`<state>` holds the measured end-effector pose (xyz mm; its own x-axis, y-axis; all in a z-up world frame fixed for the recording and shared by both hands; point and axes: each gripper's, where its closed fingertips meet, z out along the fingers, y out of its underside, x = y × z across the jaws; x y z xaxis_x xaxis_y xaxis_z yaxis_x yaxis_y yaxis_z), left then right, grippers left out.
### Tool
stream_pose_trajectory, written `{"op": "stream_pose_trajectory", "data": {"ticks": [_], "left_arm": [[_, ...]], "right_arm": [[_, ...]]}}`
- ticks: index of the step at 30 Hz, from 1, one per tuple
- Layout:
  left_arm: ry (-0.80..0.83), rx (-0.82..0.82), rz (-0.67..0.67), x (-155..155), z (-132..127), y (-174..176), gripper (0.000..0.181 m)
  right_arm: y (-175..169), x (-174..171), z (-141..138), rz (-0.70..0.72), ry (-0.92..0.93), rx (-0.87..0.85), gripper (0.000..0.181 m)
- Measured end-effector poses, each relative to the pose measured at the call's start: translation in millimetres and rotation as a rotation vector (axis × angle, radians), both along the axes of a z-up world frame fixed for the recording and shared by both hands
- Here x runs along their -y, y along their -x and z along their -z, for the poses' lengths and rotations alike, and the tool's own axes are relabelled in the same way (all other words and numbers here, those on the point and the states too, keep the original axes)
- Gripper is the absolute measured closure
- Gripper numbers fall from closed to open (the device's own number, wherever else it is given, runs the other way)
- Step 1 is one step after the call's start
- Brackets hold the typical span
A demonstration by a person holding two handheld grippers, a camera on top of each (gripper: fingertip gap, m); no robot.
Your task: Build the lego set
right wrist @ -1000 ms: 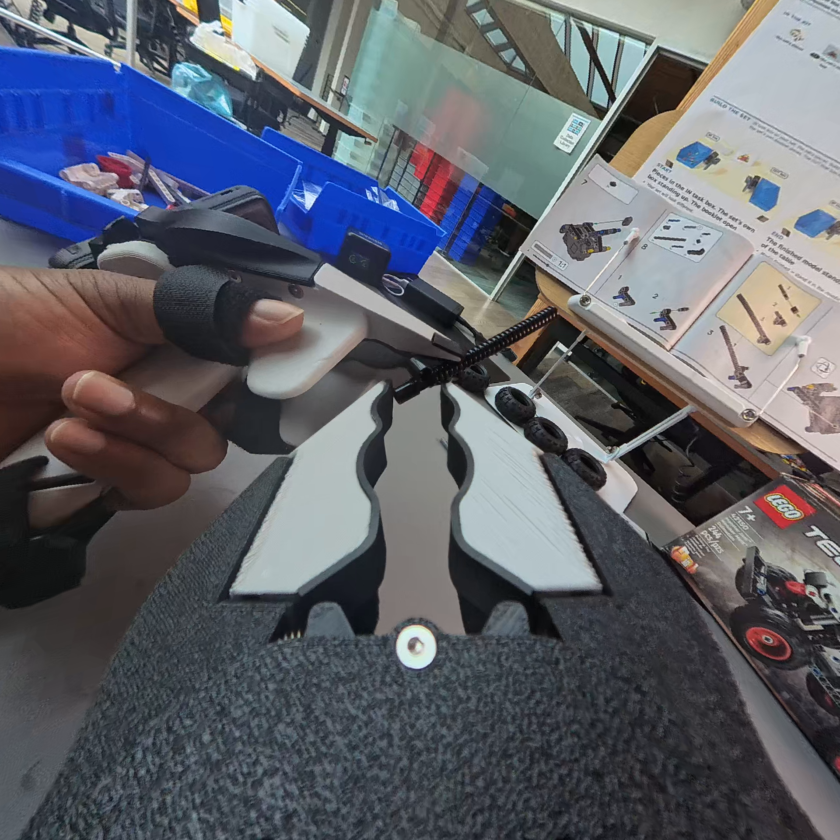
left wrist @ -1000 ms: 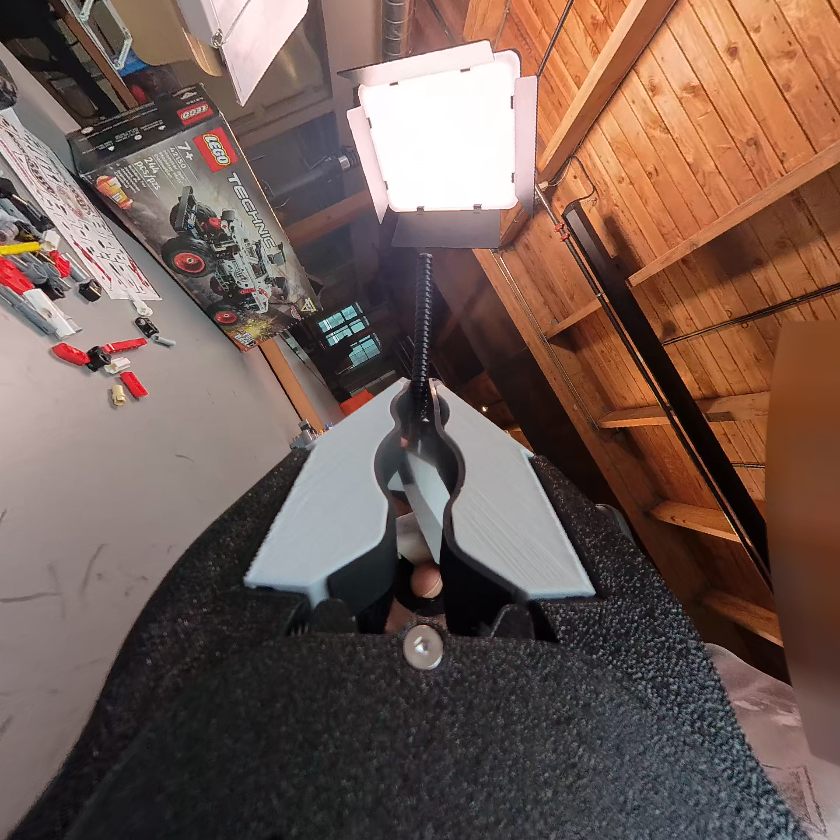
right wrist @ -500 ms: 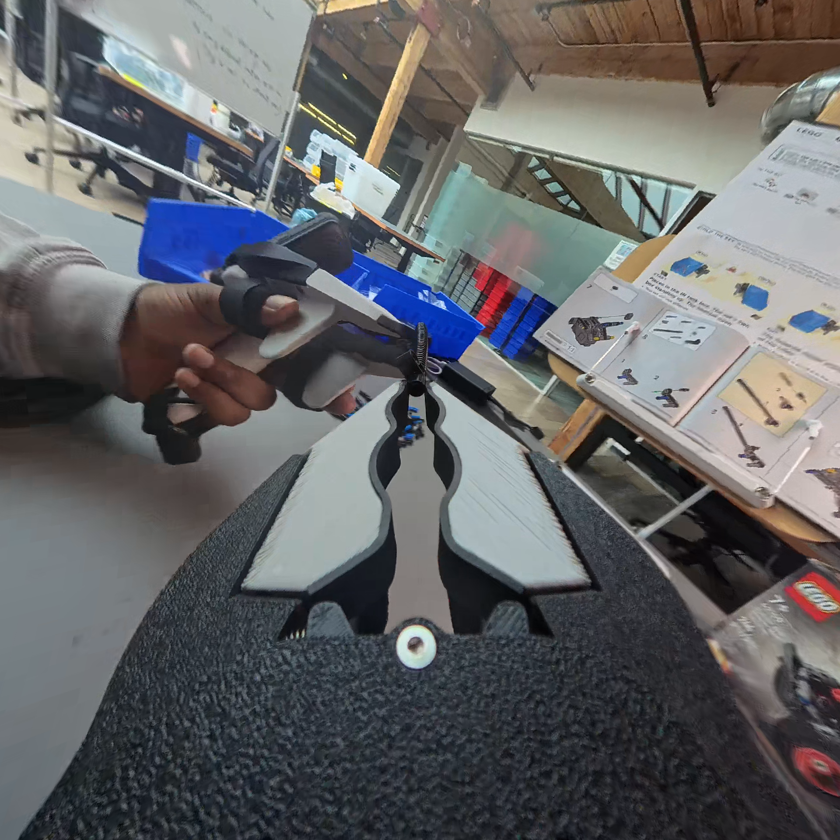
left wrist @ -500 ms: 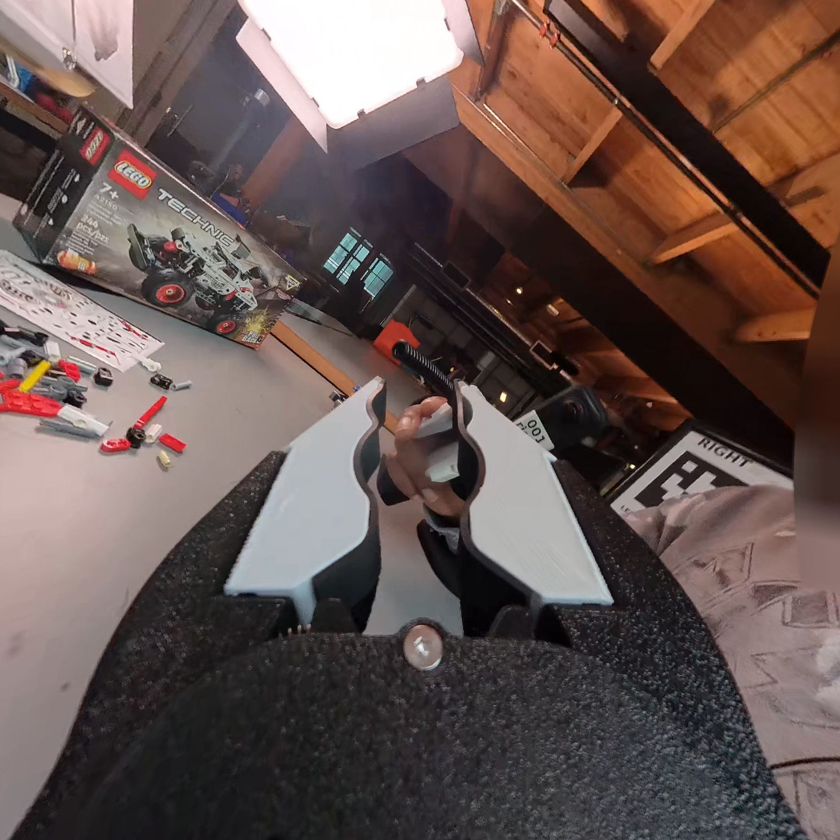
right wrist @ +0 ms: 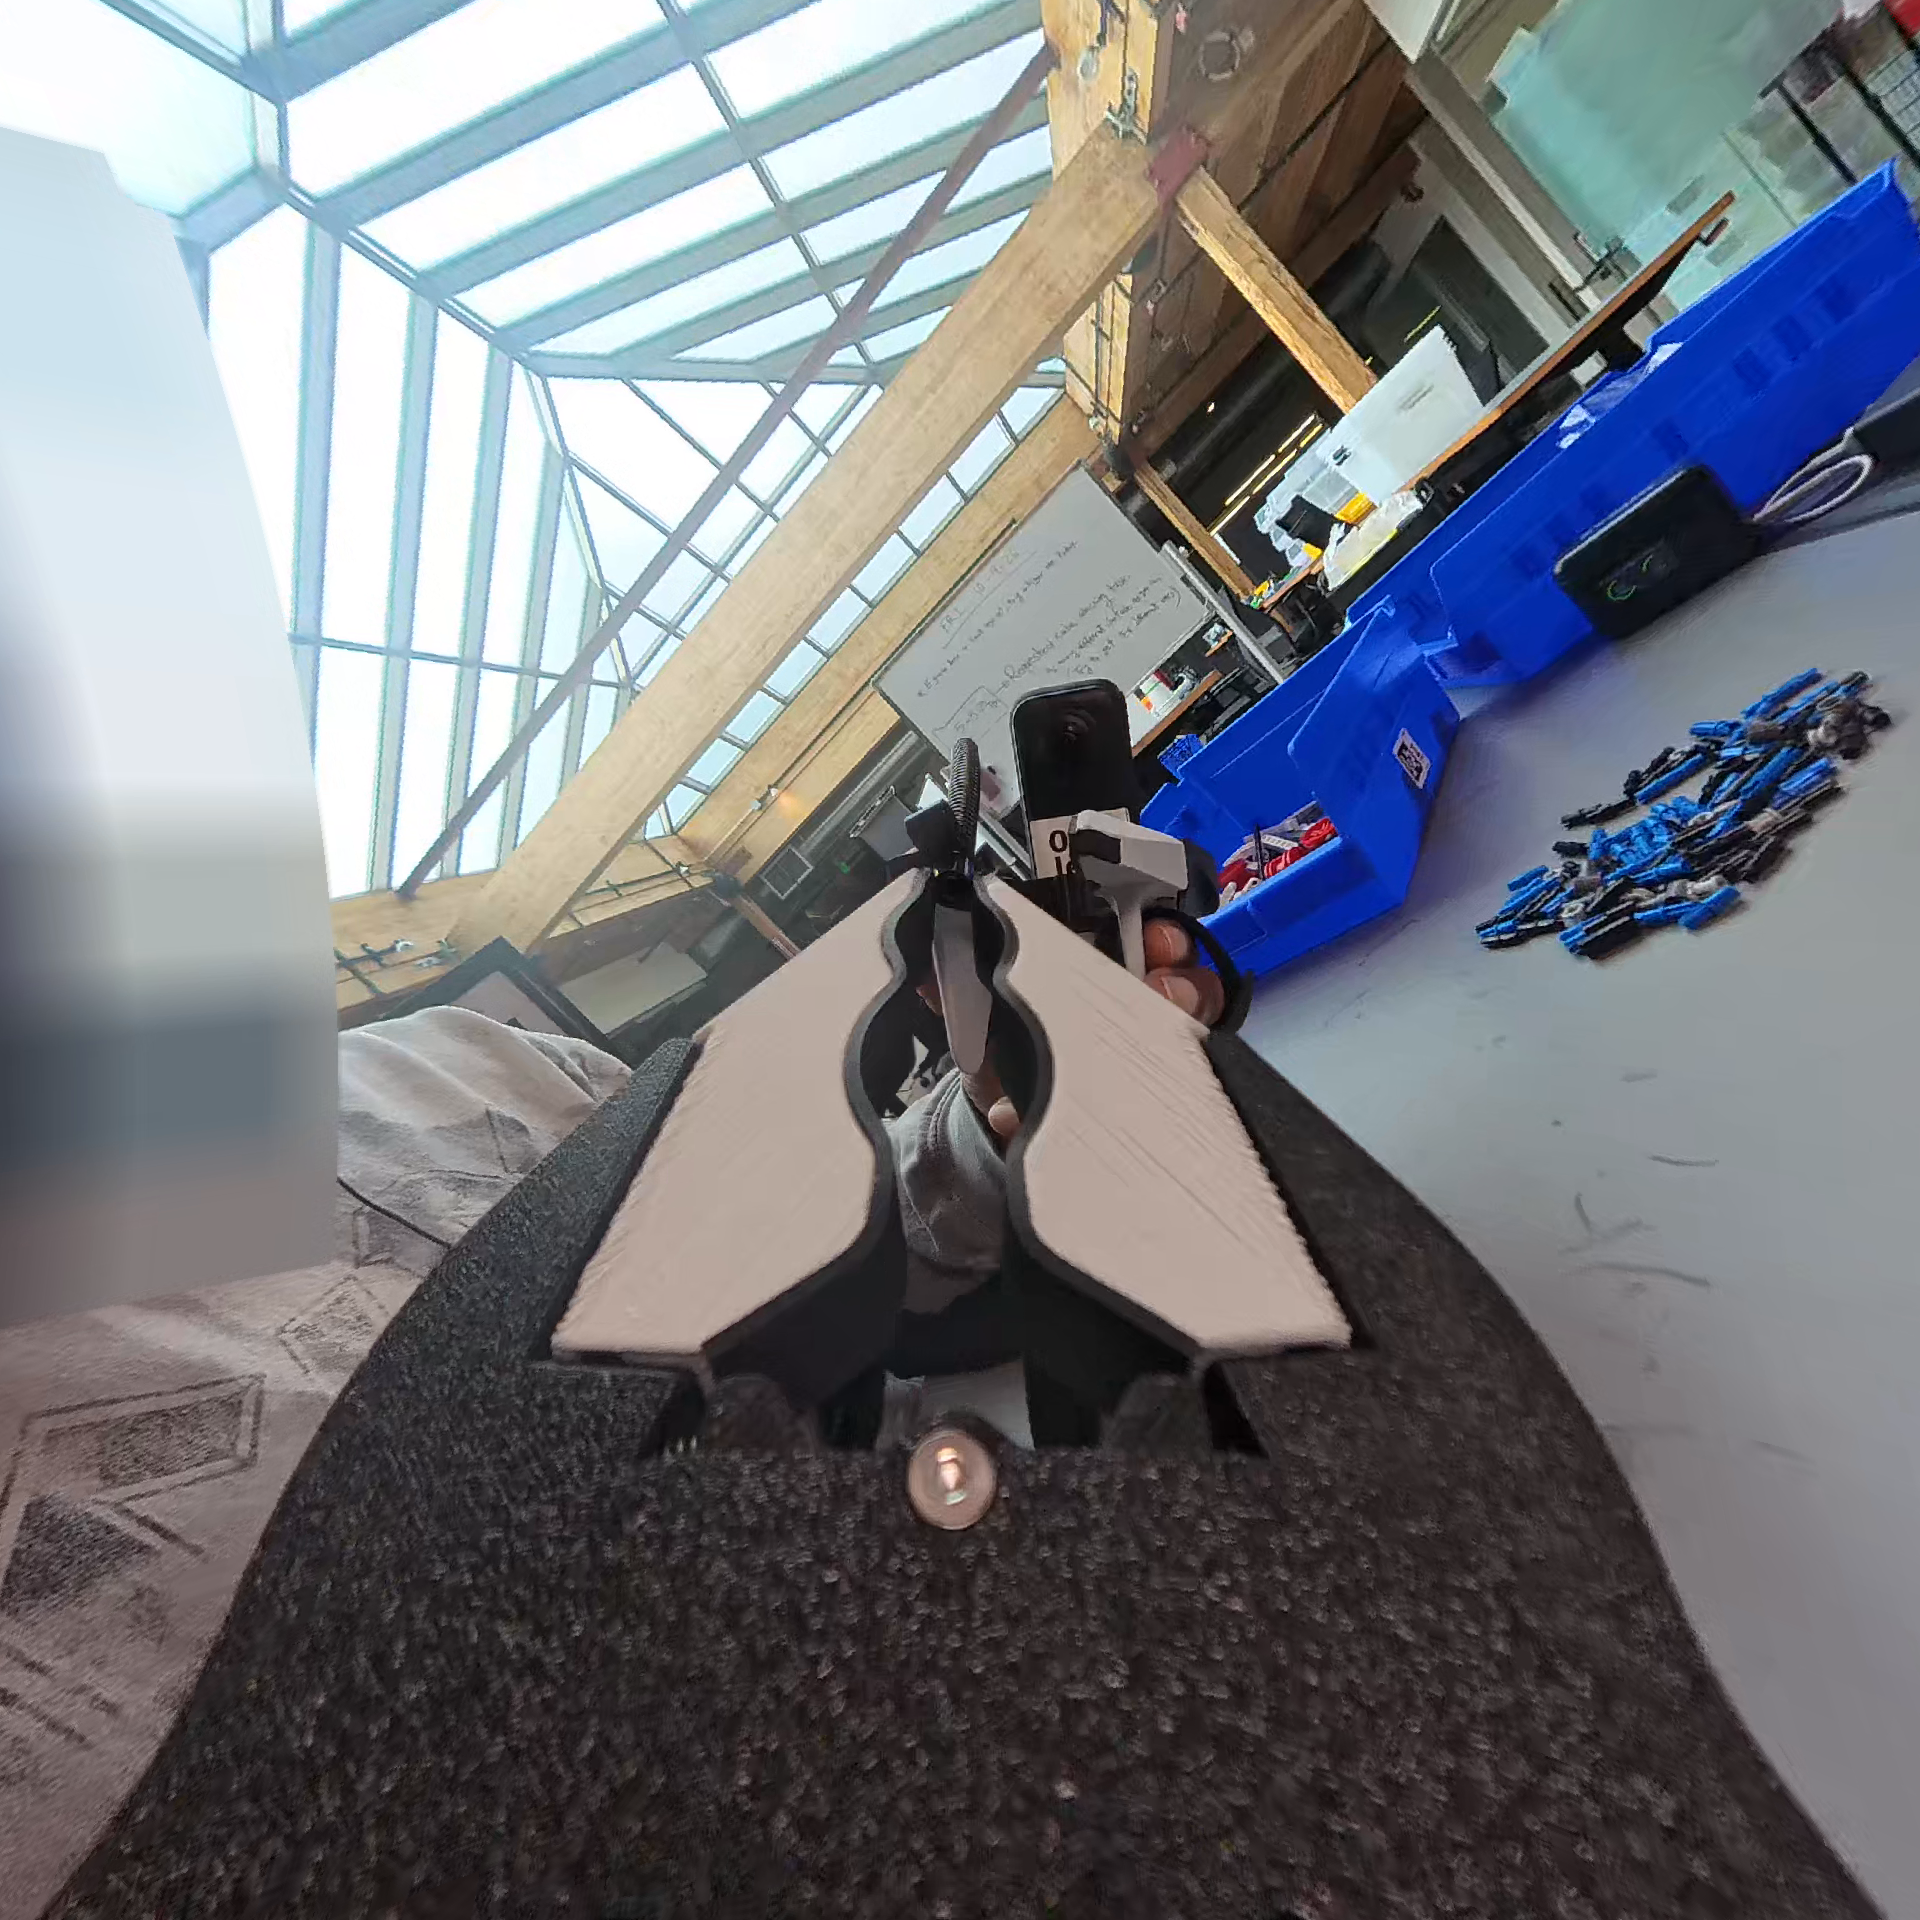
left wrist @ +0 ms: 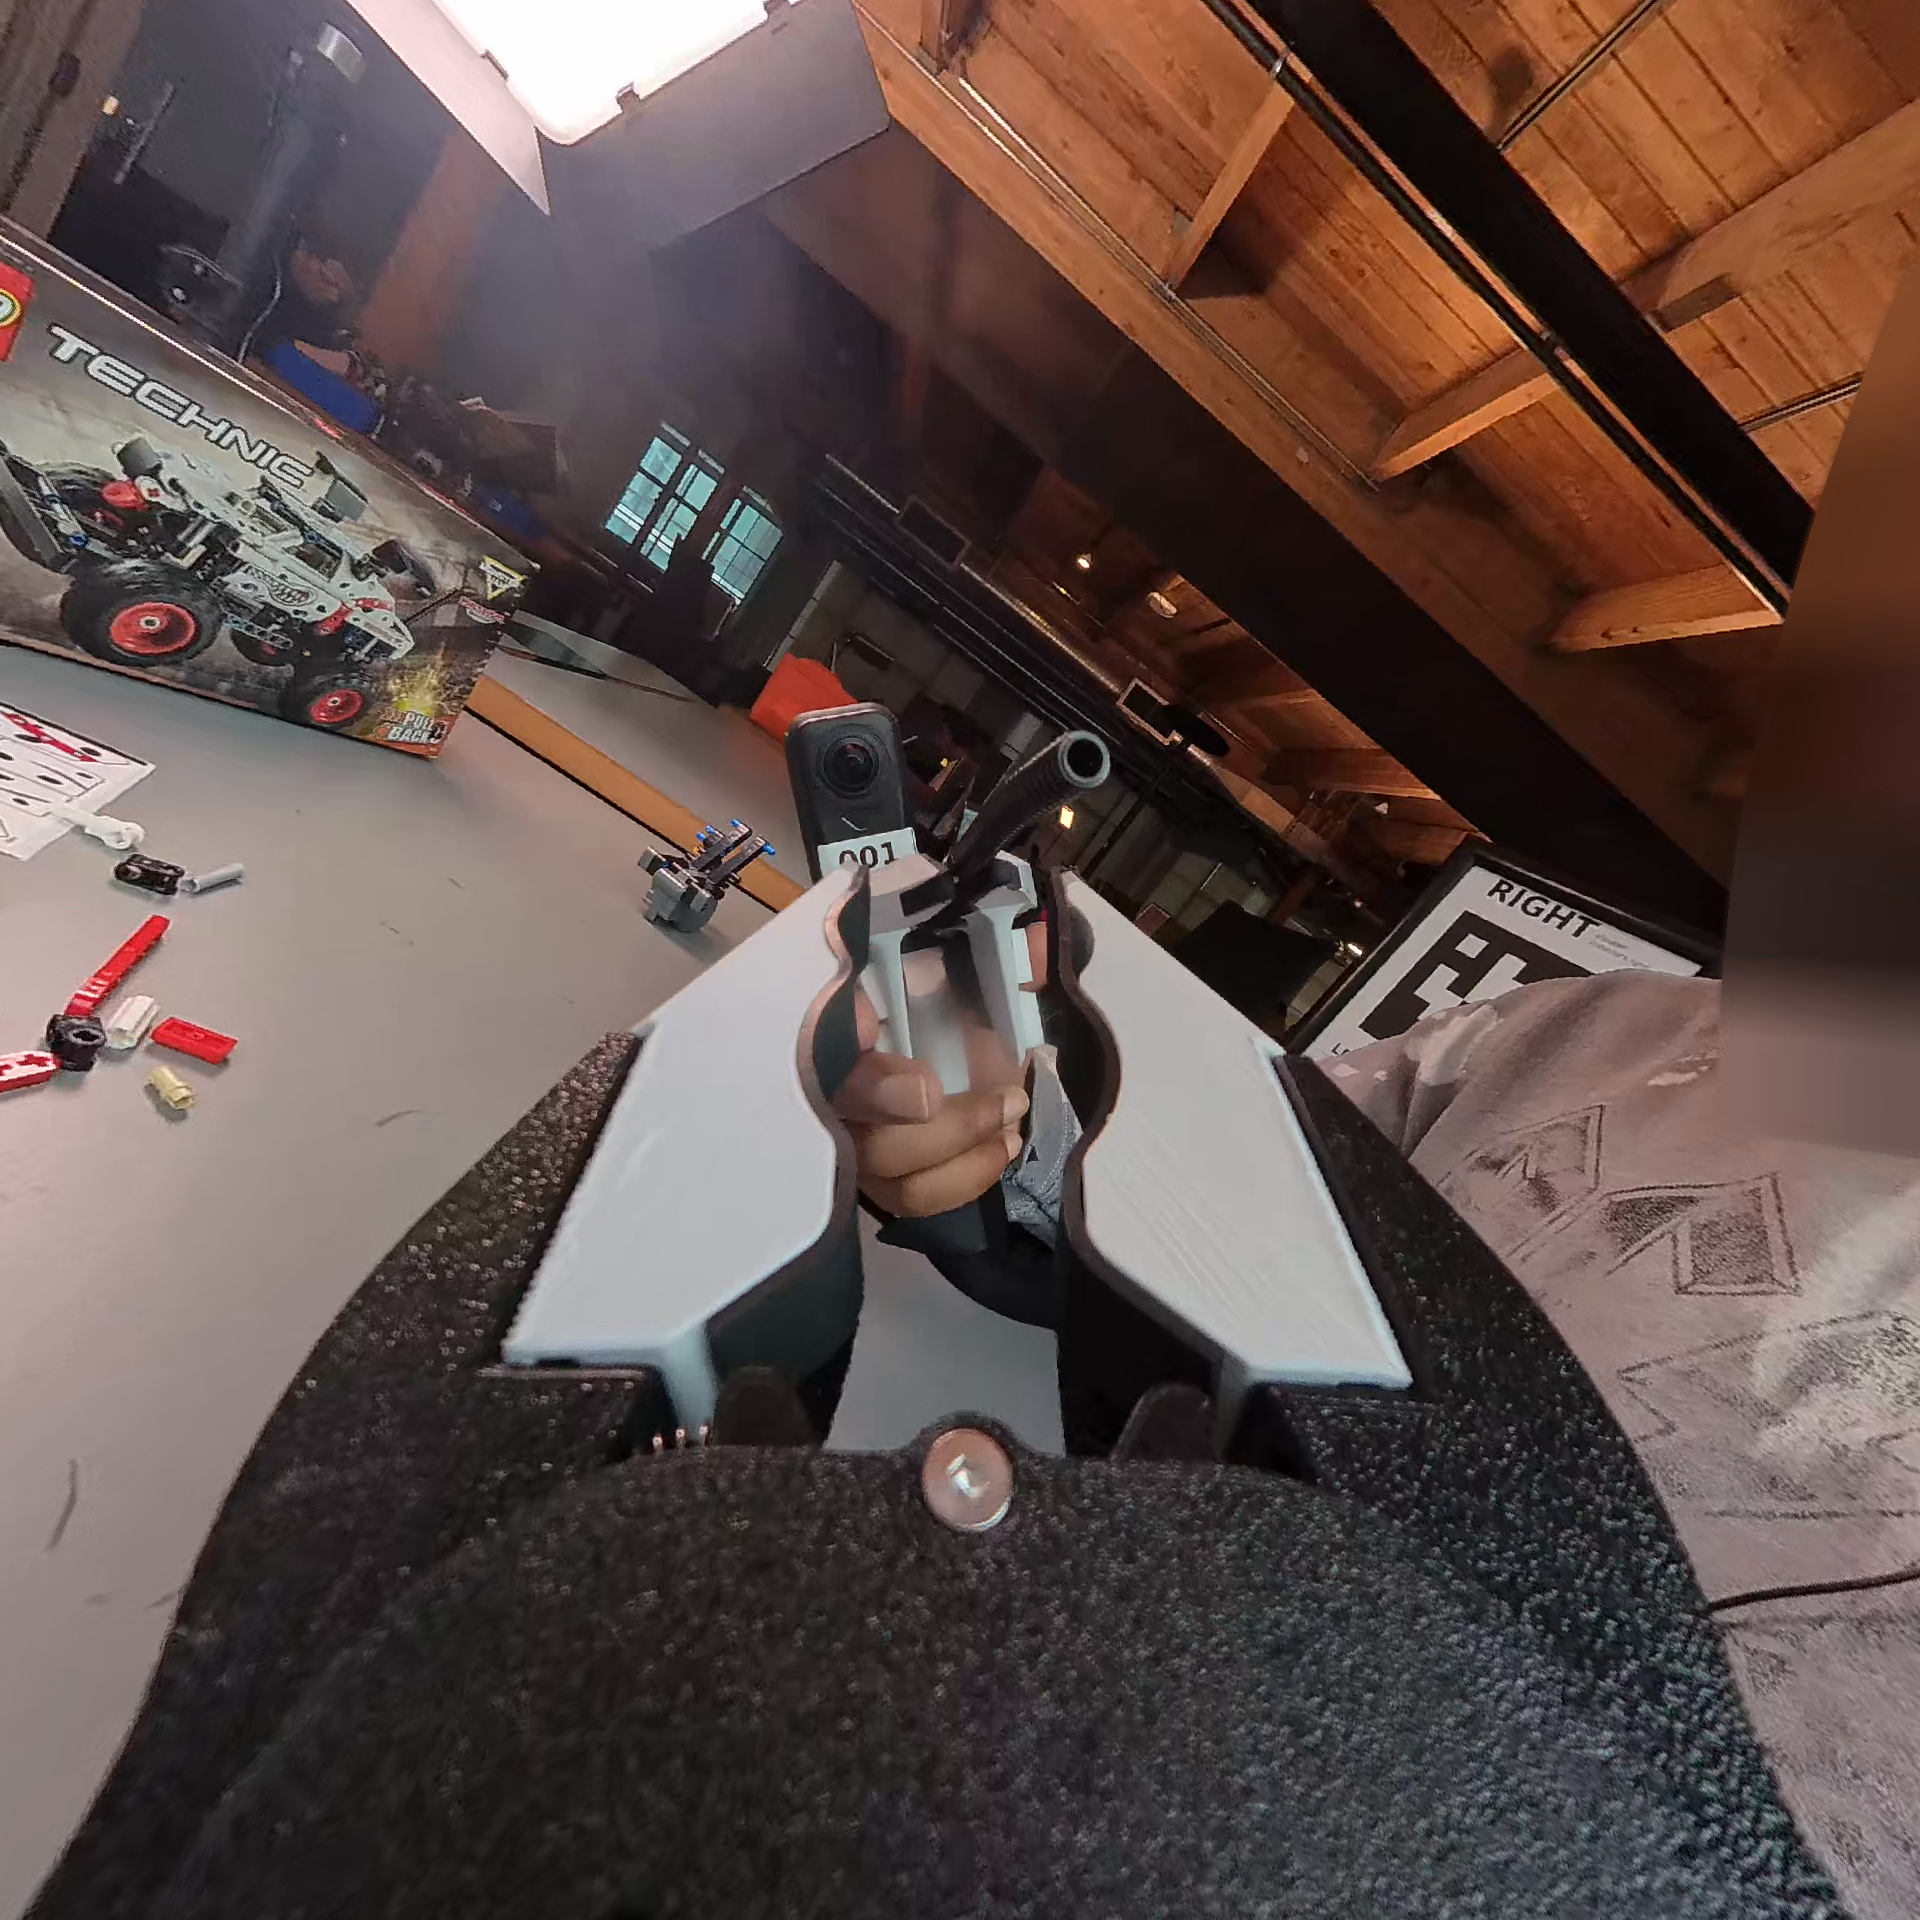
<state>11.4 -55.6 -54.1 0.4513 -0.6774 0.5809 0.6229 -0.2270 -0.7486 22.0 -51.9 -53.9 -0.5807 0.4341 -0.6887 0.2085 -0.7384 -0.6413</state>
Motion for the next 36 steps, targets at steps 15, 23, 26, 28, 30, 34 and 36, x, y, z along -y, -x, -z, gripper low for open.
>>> {"op": "stream_pose_trajectory", "data": {"ticks": [15, 23, 26, 28, 30, 34, 36], "left_arm": [[0.079, -0.093, -0.044, -5, 25, -2, 0.176], [0.117, -0.042, -0.042, -7, 30, 1, 0.176], [0.124, -0.028, -0.041, -8, 31, 3, 0.176], [0.126, -0.016, -0.036, -8, 31, 4, 0.176], [0.128, -0.011, -0.035, -8, 31, 4, 0.176], [0.124, -0.020, -0.030, -6, 31, 2, 0.176], [0.123, -0.029, -0.025, -6, 31, 0, 0.176]], "right_arm": [[9, 3, 28, -0.026, -0.014, 0.122, 0.175], [12, 0, 35, 0.000, -0.049, 0.135, 0.175], [13, 0, 38, 0.019, -0.117, 0.129, 0.175], [13, 2, 41, 0.027, -0.165, 0.129, 0.174], [14, 4, 43, 0.040, -0.221, 0.123, 0.173], [14, 6, 43, 0.059, -0.302, 0.106, 0.163], [14, 7, 45, 0.074, -0.356, 0.102, 0.162]]}}
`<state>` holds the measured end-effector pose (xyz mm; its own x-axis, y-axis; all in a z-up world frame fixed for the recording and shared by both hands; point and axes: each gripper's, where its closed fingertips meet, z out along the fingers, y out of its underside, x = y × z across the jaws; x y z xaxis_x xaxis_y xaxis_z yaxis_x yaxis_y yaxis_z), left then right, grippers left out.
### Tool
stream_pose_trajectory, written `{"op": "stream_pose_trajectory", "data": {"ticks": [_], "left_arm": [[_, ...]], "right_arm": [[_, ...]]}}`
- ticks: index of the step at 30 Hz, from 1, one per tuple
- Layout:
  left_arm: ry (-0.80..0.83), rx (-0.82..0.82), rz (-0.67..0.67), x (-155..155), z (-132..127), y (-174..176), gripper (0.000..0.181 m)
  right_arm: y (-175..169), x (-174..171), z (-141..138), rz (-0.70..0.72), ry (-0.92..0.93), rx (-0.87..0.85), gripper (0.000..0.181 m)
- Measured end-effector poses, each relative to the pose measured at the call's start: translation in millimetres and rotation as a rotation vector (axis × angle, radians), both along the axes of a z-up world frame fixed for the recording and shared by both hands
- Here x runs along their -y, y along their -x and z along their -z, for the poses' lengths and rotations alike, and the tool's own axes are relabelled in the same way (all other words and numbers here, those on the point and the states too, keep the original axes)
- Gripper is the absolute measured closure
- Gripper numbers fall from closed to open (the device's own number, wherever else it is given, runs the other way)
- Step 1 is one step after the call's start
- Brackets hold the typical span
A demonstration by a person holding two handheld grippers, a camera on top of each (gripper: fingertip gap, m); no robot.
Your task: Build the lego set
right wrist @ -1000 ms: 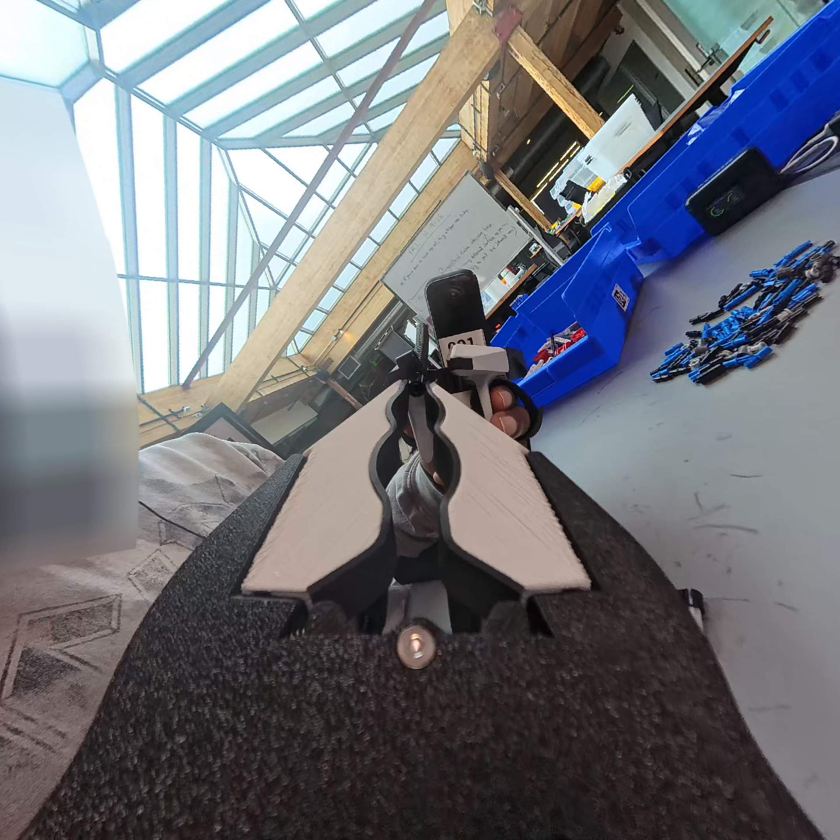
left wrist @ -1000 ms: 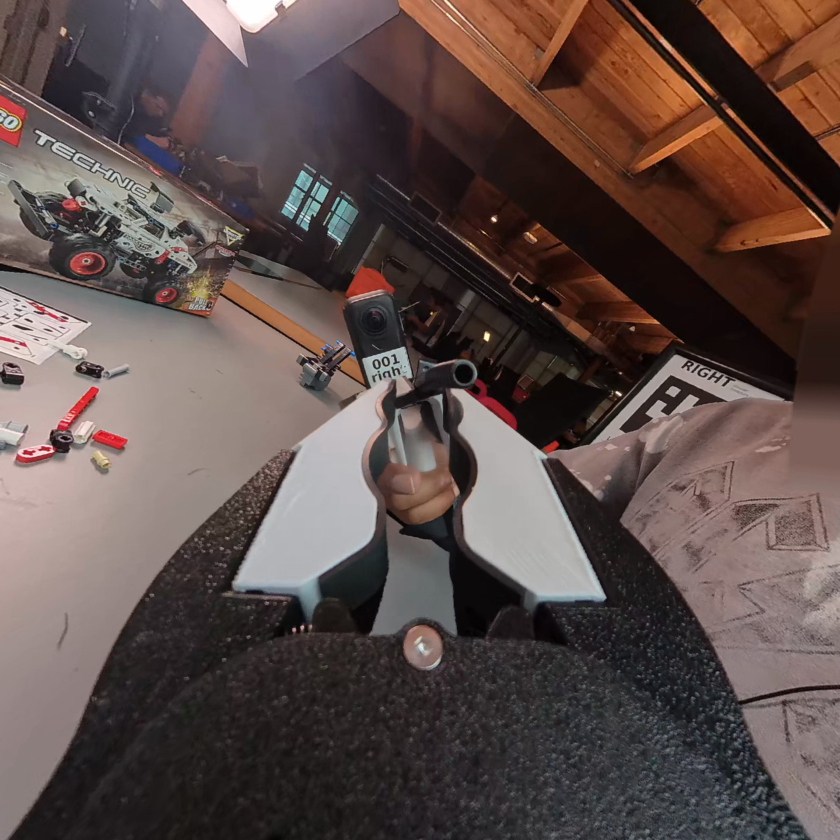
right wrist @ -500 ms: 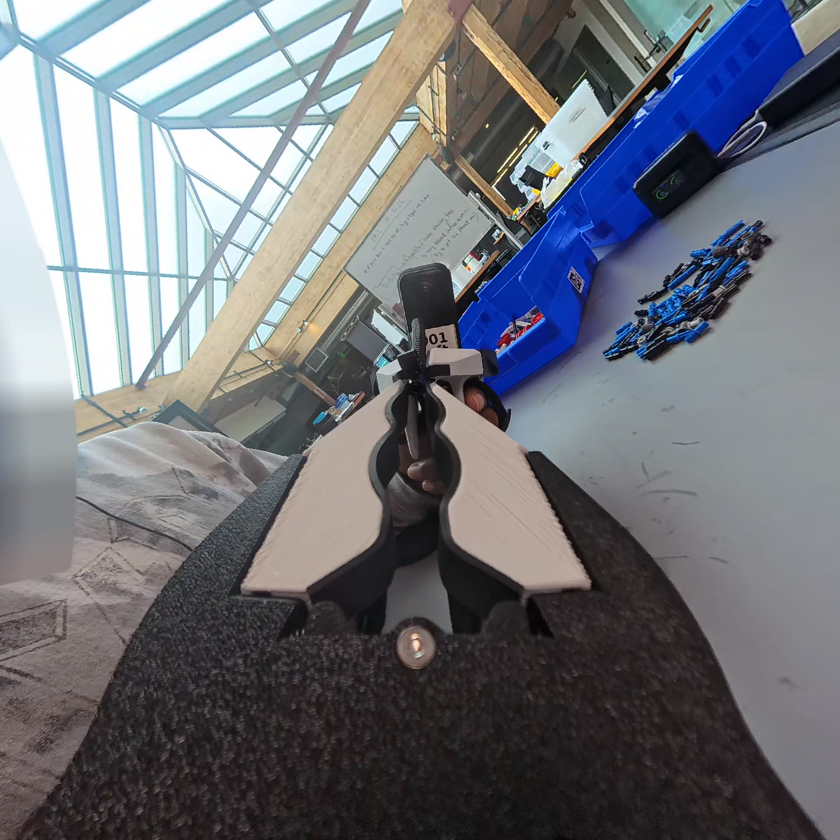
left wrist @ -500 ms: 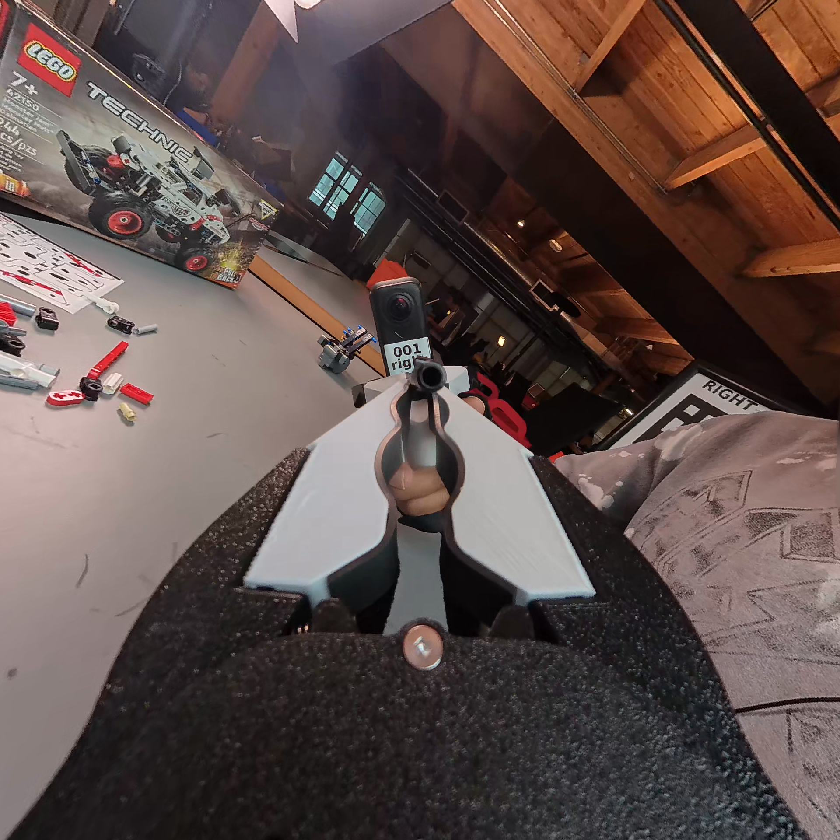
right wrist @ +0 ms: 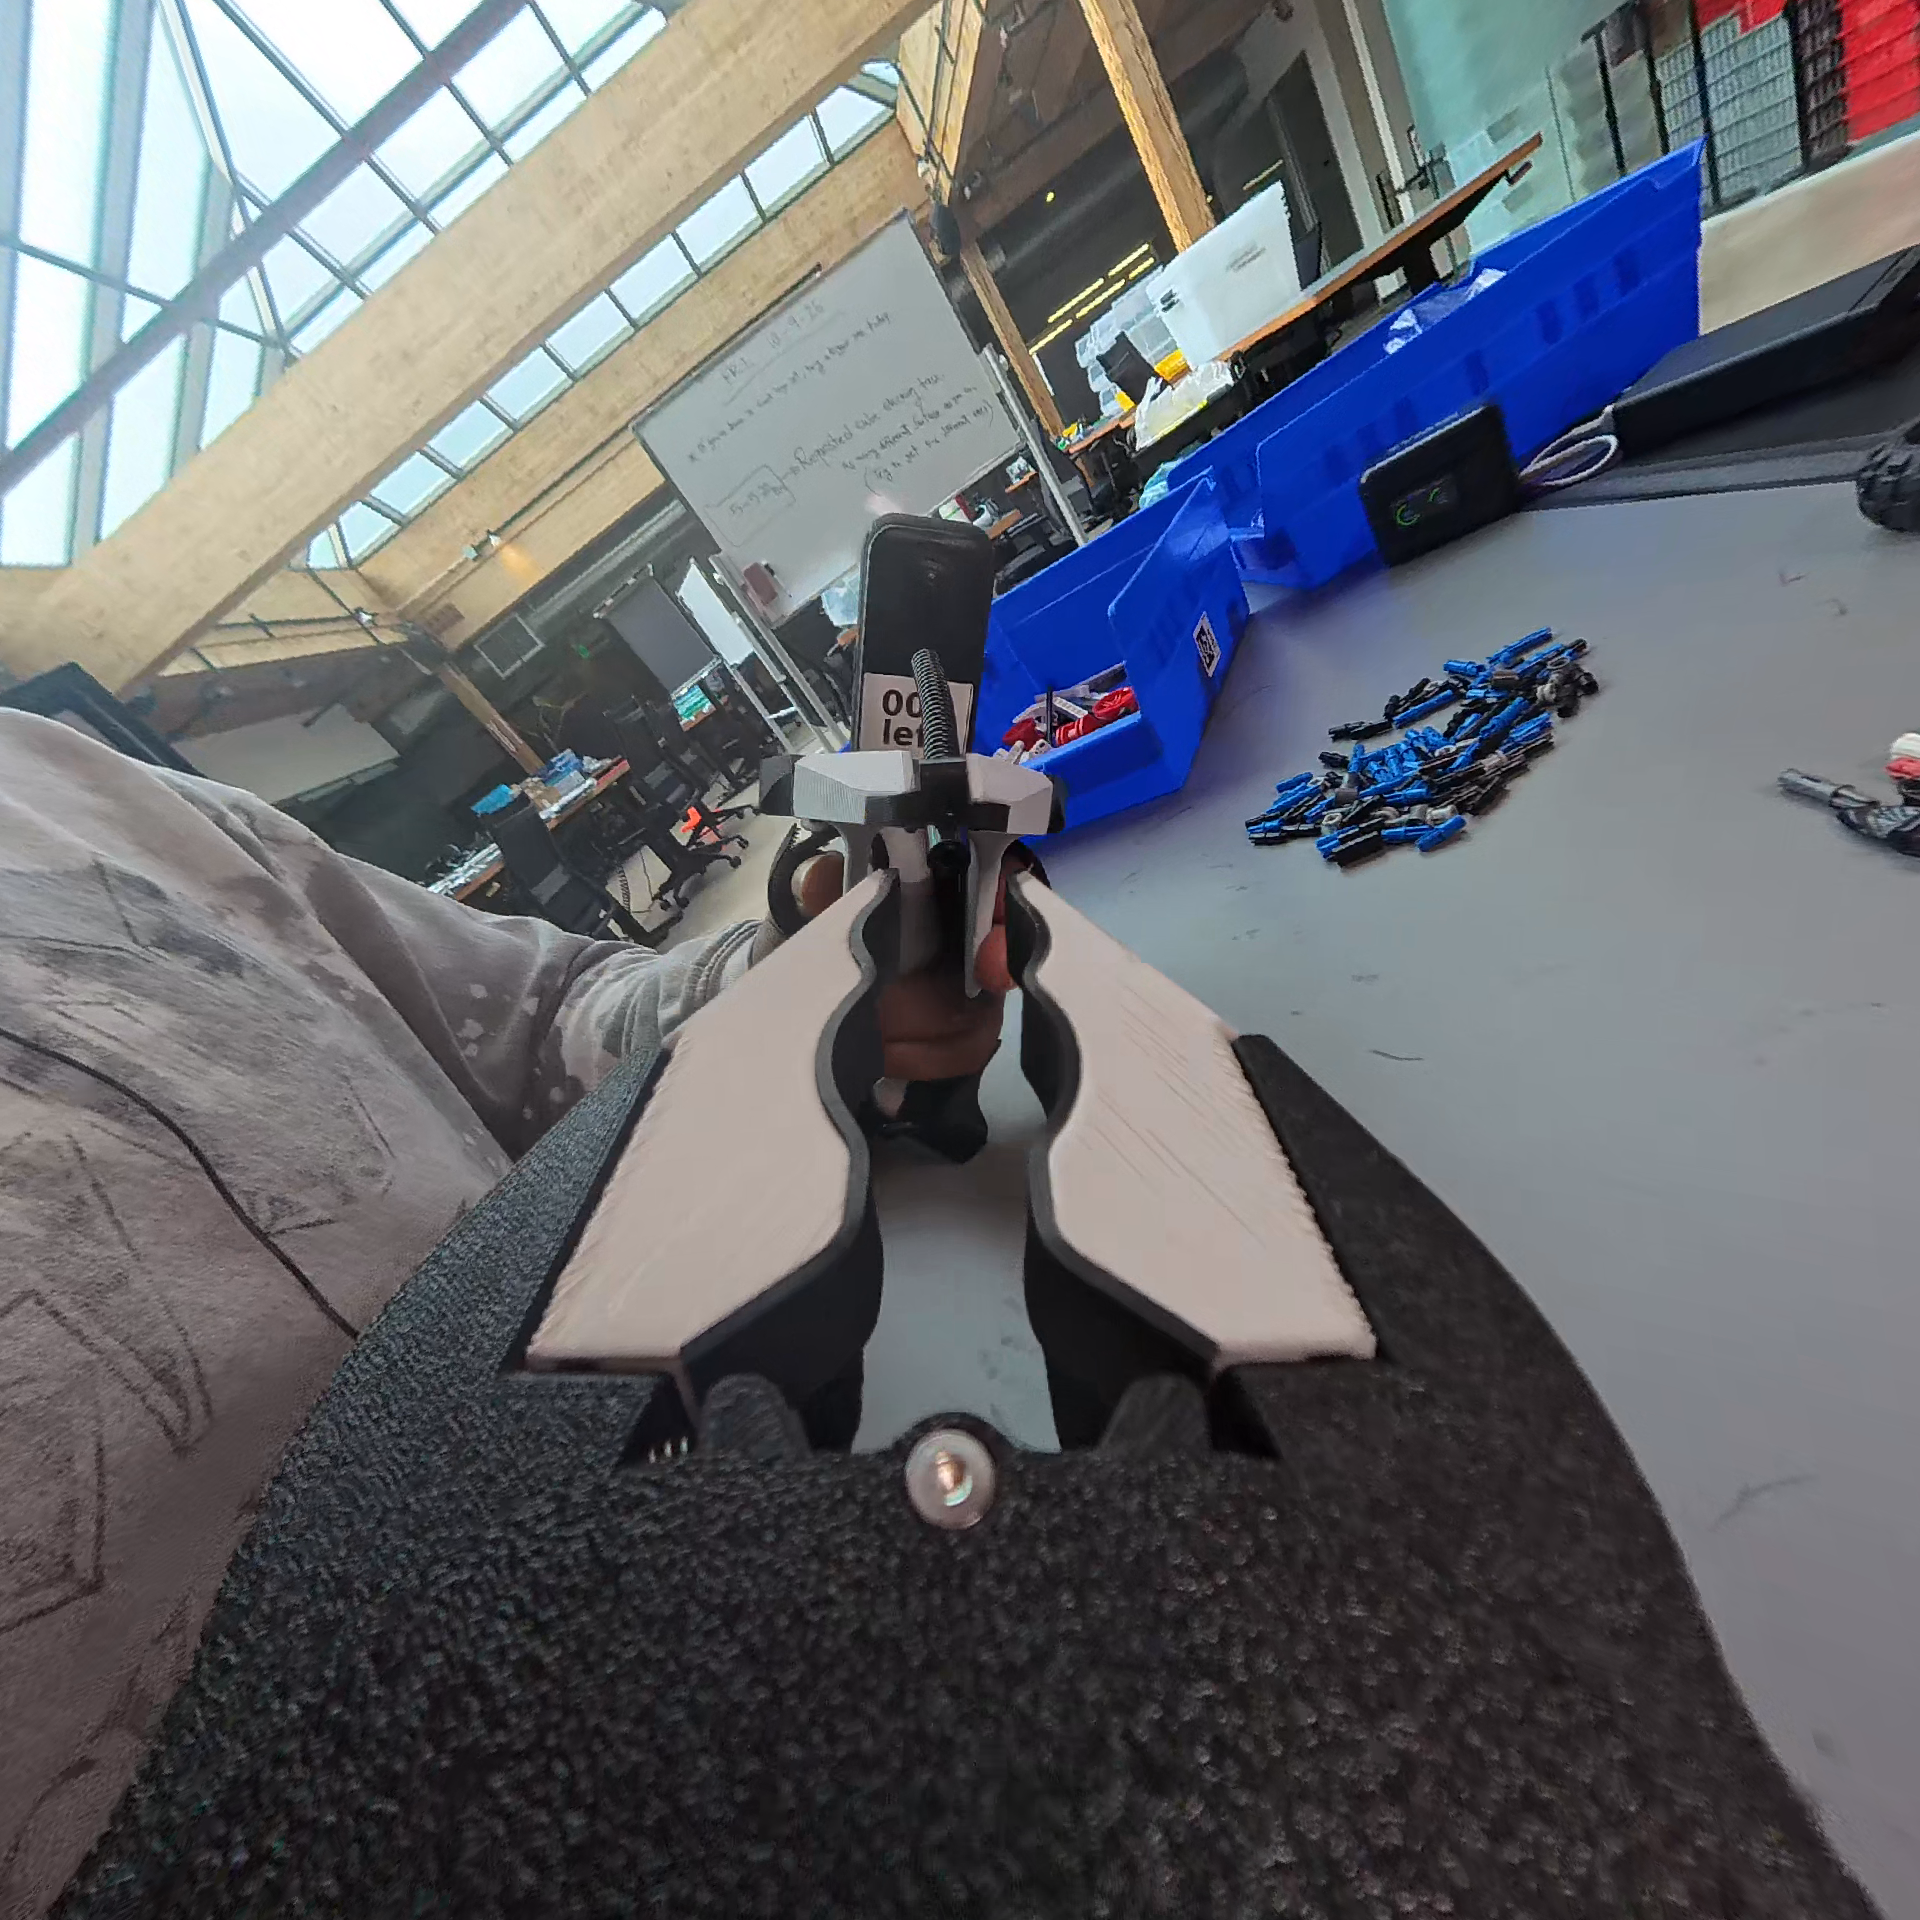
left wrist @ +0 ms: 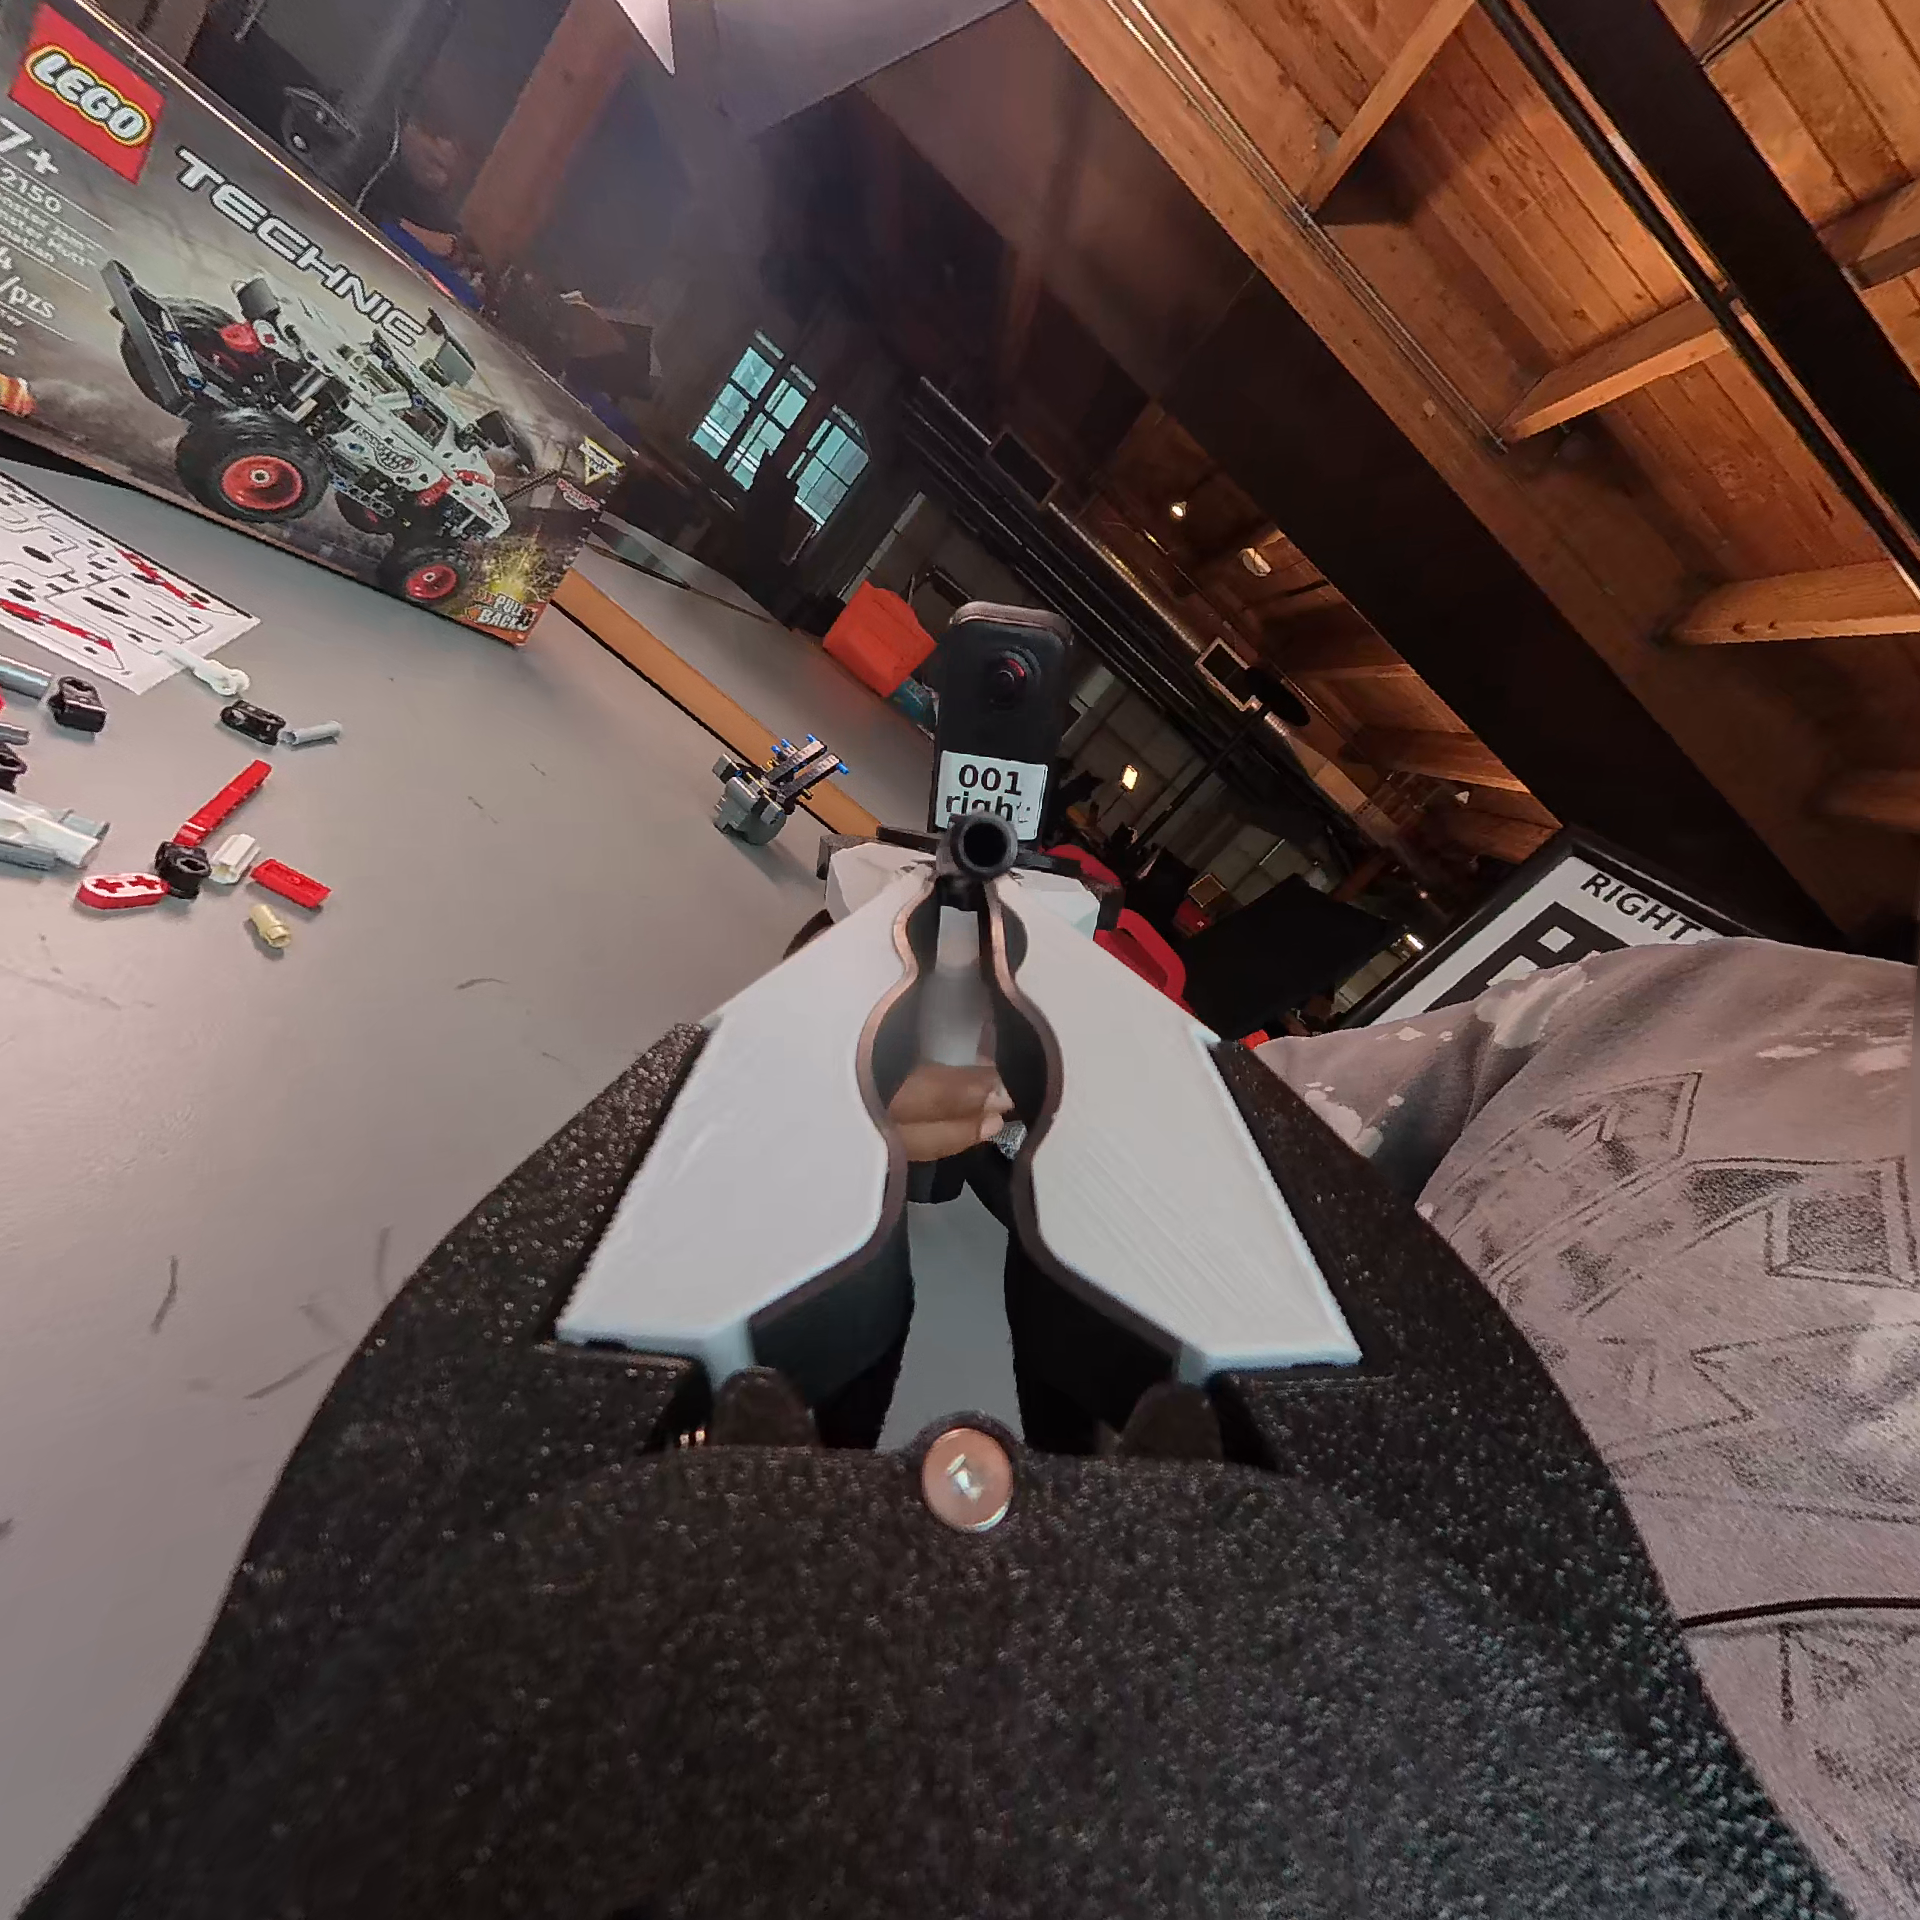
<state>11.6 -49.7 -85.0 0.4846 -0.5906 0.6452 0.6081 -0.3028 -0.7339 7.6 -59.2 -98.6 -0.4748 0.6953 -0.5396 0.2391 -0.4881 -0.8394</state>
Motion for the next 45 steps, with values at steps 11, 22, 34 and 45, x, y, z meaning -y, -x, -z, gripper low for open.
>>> {"op": "stream_pose_trajectory", "data": {"ticks": [11, 22, 34, 45], "left_arm": [[0.006, -0.027, 0.037, 2, 2, -10, 0.176], [-0.036, -0.148, 0.056, 7, 2, -19, 0.164], [-0.015, -0.239, 0.090, 11, 9, -27, 0.176], [0.163, -0.251, 0.163, 10, 34, -34, 0.176]], "right_arm": [[-9, -6, -13, 0.042, -0.174, -0.081, 0.166], [-21, 2, -17, -0.074, -0.076, -0.049, 0.174], [-24, 2, -9, -0.083, -0.130, -0.026, 0.173], [-30, -1, 14, -0.046, -0.579, -0.065, 0.171]]}}
